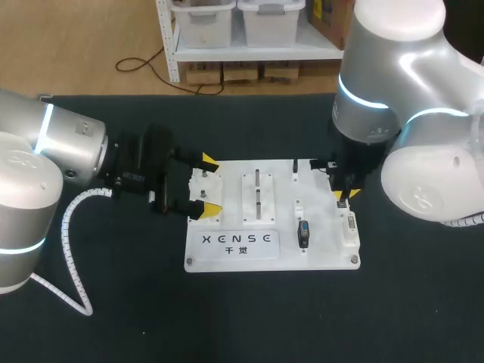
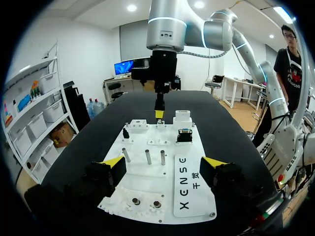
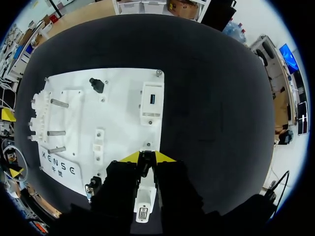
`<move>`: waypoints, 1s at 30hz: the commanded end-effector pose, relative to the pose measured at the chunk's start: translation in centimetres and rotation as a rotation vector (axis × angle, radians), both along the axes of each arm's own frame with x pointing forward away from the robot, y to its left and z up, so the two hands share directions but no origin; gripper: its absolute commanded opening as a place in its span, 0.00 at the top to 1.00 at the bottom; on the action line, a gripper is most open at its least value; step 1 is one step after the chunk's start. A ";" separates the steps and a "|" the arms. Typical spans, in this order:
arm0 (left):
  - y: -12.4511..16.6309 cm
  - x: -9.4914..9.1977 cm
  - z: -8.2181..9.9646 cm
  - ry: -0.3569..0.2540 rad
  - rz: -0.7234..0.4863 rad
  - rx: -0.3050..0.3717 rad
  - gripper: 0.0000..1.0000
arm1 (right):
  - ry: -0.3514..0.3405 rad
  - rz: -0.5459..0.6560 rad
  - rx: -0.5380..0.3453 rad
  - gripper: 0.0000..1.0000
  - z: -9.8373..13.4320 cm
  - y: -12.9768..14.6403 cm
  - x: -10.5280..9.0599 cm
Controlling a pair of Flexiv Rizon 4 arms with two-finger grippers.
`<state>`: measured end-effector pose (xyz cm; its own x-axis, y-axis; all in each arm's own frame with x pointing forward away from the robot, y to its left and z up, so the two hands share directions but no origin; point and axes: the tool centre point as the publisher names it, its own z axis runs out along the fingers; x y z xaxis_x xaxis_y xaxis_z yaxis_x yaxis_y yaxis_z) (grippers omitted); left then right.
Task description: Insert the Ethernet cable into its matching sockets.
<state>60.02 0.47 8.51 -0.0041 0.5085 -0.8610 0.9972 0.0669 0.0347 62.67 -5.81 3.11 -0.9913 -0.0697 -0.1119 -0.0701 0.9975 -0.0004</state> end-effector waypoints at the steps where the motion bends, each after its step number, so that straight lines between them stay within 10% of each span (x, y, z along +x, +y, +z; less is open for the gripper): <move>1: 0.1 0.0 -0.1 -0.003 0.000 -0.004 0.00 | 0.000 -0.001 -0.003 1.00 -0.3 -0.2 -0.1; 30: 0.1 0.0 -0.1 -0.003 0.000 -0.004 0.00 | 0.038 0.021 -0.019 1.00 -2.4 0.0 -0.2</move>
<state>60.02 0.47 8.51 -0.0042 0.5086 -0.8610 0.9972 0.0669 0.0347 62.31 -5.96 2.14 -0.9929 -0.0923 -0.0751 -0.0915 0.9957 -0.0138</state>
